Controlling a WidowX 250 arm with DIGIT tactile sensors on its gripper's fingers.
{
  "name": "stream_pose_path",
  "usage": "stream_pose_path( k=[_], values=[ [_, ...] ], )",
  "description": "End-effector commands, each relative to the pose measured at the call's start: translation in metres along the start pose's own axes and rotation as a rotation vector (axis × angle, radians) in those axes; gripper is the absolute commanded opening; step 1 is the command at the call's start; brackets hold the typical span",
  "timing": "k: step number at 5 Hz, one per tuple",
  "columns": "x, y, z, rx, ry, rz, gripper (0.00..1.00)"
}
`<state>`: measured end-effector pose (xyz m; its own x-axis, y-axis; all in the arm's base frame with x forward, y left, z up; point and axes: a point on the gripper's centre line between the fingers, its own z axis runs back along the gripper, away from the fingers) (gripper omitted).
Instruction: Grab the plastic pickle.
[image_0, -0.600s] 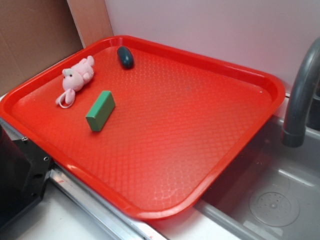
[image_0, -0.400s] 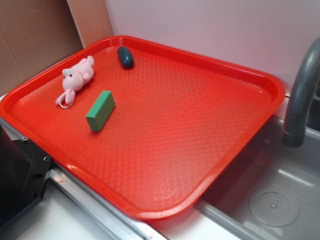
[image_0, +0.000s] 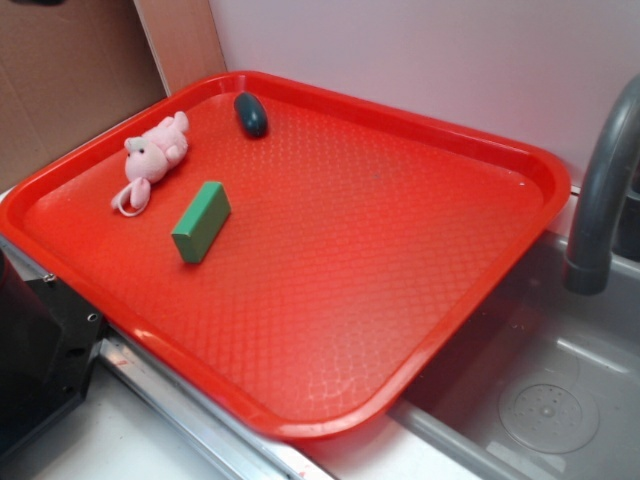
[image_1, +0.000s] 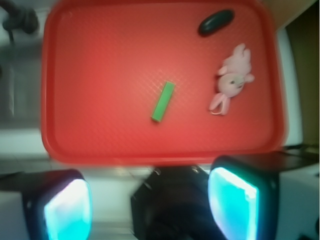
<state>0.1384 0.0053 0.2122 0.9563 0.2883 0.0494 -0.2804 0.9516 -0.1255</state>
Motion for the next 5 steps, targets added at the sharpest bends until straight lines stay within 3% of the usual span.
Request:
stream_pose_path(
  k=[1, 2, 4, 5],
  values=[
    [0.049, 0.030, -0.031, 0.003, -0.120, 0.448, 1.00],
    [0.083, 0.053, -0.062, 0.020, -0.187, 0.655, 1.00],
    [0.138, 0.073, -0.106, 0.062, -0.315, 0.738, 1.00],
    [0.165, 0.077, -0.132, 0.063, -0.300, 0.704, 1.00]
  ],
)
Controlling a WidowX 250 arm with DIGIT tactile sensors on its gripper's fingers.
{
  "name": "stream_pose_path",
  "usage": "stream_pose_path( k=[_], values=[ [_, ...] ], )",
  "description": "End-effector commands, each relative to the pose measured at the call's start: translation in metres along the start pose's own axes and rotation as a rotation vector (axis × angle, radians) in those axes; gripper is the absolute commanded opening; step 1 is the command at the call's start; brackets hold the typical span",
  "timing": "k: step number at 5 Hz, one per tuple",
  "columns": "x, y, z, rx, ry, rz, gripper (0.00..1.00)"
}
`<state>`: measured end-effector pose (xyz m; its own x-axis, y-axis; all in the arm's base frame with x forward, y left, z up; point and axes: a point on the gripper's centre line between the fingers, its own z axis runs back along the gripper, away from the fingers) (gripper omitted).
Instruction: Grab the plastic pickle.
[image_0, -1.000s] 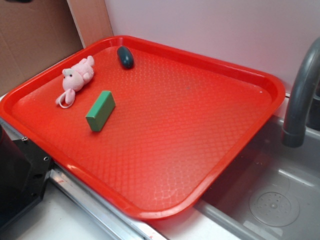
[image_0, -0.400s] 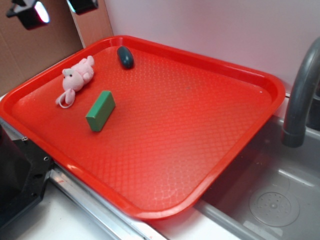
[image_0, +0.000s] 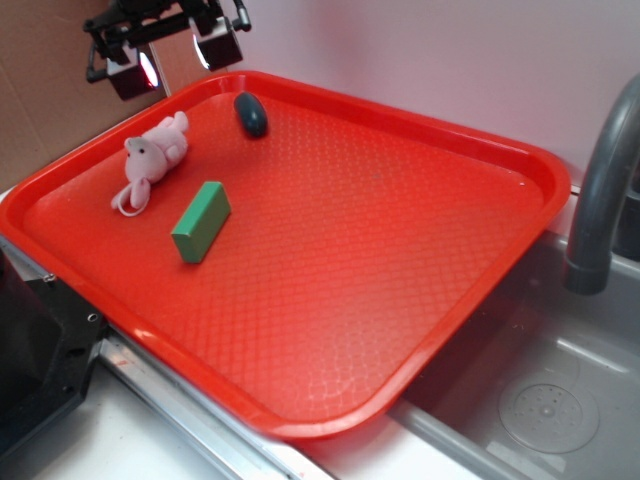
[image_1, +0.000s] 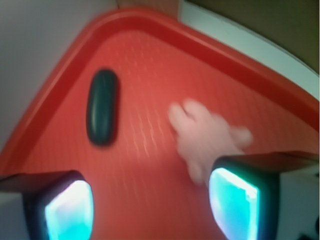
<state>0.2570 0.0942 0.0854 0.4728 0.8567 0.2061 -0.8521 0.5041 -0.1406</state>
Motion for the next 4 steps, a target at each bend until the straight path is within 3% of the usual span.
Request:
stream_pose_path(
  k=[1, 4],
  values=[
    [0.035, -0.030, -0.031, -0.050, -0.006, -0.095, 1.00],
    [0.042, -0.035, -0.071, 0.041, 0.019, -0.080, 1.00]
  ],
)
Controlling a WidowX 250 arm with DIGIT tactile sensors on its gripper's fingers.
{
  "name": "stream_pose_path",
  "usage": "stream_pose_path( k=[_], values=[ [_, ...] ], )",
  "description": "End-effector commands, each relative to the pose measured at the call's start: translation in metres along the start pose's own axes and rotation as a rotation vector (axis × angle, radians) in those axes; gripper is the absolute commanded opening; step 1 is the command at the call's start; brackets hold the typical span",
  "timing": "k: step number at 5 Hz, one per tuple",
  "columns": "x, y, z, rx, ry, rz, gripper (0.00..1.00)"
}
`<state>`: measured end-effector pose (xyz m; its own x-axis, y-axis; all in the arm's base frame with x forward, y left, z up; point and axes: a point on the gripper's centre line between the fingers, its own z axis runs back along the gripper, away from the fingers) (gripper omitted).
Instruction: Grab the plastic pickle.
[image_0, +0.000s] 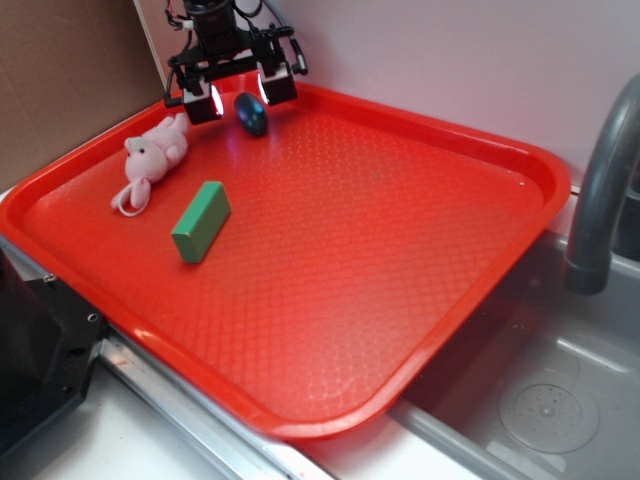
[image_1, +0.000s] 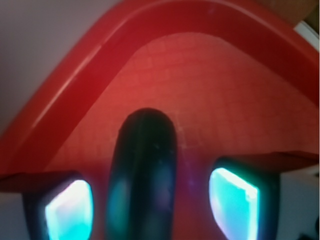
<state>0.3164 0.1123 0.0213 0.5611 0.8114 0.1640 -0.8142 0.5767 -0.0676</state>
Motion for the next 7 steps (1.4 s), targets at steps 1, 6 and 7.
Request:
stream_pose_path(
  k=[1, 6, 7],
  values=[
    [0.010, 0.000, 0.004, -0.016, -0.040, 0.034, 0.00],
    [-0.048, 0.010, 0.113, 0.031, 0.083, -0.311, 0.00],
    [-0.089, 0.008, 0.148, -0.009, 0.119, -0.443, 0.00]
  ],
)
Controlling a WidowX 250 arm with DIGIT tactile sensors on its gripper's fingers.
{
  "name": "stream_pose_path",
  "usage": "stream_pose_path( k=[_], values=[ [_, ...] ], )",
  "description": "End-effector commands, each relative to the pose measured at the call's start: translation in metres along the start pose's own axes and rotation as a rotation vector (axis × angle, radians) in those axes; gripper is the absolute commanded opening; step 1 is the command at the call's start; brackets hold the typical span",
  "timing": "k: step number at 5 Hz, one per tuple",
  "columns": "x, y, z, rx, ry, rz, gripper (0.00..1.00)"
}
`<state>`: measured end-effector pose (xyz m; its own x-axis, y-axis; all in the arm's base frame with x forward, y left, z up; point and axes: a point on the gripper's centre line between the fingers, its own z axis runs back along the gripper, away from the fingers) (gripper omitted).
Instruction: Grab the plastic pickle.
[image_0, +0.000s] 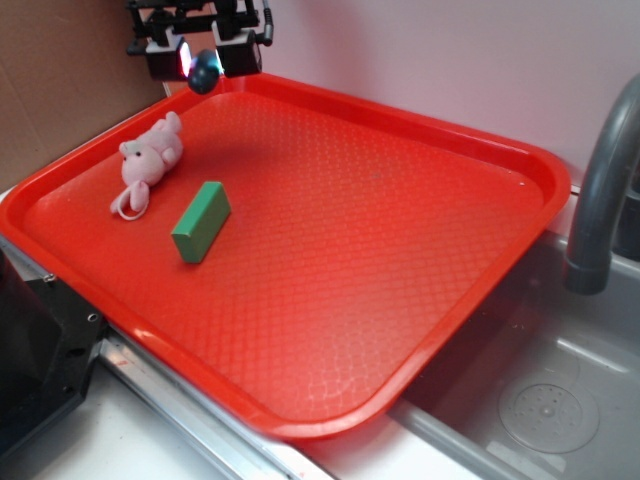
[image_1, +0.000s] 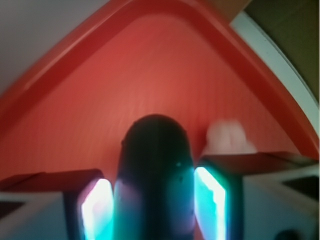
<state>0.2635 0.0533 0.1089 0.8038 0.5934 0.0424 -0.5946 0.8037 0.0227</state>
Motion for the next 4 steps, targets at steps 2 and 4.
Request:
stream_pose_path(
  k=[2, 4],
  values=[
    [-0.089, -0.007, 0.077, -0.051, 0.000, -0.181, 0.00],
    [-0.078, 0.001, 0.079, -0.064, 0.009, -0.220, 0.00]
  ],
)
